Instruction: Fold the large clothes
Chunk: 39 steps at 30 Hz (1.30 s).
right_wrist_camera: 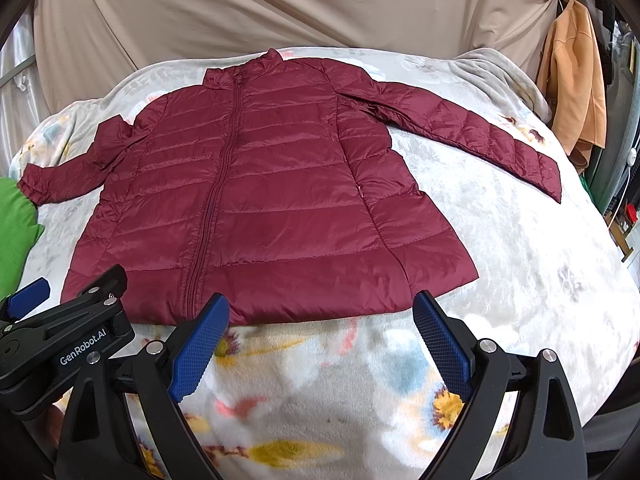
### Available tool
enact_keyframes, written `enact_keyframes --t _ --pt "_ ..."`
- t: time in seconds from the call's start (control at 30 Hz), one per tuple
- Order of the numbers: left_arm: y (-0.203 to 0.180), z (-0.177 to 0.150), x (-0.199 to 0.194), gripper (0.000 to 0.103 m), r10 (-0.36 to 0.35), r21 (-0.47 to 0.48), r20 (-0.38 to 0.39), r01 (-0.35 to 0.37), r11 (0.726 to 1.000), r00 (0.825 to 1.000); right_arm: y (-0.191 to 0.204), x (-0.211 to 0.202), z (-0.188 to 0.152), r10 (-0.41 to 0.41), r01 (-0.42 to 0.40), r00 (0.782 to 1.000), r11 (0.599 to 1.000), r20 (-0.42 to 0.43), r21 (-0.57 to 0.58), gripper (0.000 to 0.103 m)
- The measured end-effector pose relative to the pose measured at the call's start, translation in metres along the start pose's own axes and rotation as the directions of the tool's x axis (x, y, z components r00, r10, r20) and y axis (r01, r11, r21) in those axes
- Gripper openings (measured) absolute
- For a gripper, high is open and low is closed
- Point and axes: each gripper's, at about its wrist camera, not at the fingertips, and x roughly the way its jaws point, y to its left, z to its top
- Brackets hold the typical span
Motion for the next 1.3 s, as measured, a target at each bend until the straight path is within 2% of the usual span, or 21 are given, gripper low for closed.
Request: enact_keyframes --t 0.67,0.9,1.0,1.1,1.23,1.3 --pt "0.001 -0.002 0.003 0.096 0.002 0.001 -0.004 -0.002 1.000 1.000 0.000 0.002 0.001 0.000 0.000 1.000 1.000 -0.005 0.000 0.091" --pt "0.000 0.002 0.008 0.097 -0.013 0.014 -0.013 0.013 1.000 1.000 -0.002 0.016 -0.001 0.020 -0.020 0.999 1.000 -0.032 0.014 0.091" --pt "0.004 0.012 0.009 0.097 -0.001 -0.013 -0.002 0.001 1.000 1.000 -0.018 0.021 0.007 0.026 -0.024 0.999 0.998 -0.029 0.050 0.091" --pt "0.014 0.025 0.017 0.097 0.030 -0.038 0.004 -0.030 0.999 1.000 -0.055 0.032 0.021 0.000 0.003 1.000 0.993 -0.021 0.116 0.091" --pt "0.023 0.045 0.034 0.097 0.059 -0.054 -0.021 -0.060 0.997 0.998 -0.127 0.052 0.052 -0.091 0.088 0.996 0.970 0.002 0.227 0.091" --pt "0.026 0.057 0.044 0.097 0.063 -0.064 -0.031 -0.065 0.996 0.998 -0.174 0.067 0.073 -0.138 0.128 0.990 0.943 0.010 0.308 0.091"
